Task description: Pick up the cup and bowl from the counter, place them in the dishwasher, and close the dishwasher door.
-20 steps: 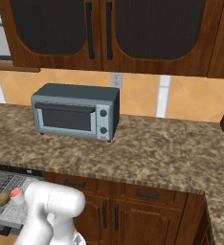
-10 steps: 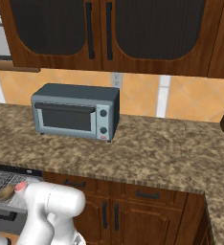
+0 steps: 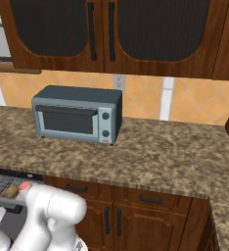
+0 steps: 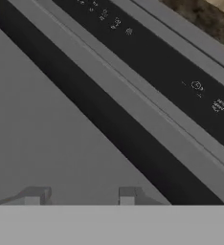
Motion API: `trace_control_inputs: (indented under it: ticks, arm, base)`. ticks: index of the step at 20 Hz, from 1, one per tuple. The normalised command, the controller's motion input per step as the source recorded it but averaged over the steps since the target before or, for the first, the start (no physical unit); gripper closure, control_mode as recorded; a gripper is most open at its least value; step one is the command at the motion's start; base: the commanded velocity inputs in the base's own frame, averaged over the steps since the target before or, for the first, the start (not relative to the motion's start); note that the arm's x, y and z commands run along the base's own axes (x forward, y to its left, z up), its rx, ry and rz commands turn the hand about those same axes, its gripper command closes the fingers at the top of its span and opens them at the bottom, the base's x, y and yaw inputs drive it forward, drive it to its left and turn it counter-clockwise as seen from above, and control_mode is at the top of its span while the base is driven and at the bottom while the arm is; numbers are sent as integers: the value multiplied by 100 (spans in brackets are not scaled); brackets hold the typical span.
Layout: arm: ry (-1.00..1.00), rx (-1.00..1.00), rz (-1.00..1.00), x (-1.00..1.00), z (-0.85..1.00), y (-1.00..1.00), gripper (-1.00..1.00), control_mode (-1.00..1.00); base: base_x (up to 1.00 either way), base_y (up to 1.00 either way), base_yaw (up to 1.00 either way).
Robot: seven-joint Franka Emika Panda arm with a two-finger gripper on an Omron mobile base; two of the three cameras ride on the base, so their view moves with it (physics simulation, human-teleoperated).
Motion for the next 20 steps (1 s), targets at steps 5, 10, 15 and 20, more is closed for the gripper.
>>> trace_control_inputs:
  ticks: [5,10,15,20]
  arm:
    - [-9,0,-36,81,-7,-23,-100,-100]
    - [-11,0,-26,89,-5,-14,-100,-100]
    - [-14,0,-18,93,-1,-23,-100,-100]
    - [-15,2,-7,83,-9,-33,-100,-100]
  base:
    - [0,0,0]
    - [0,0,0]
    - [0,0,0]
    - [0,0,0]
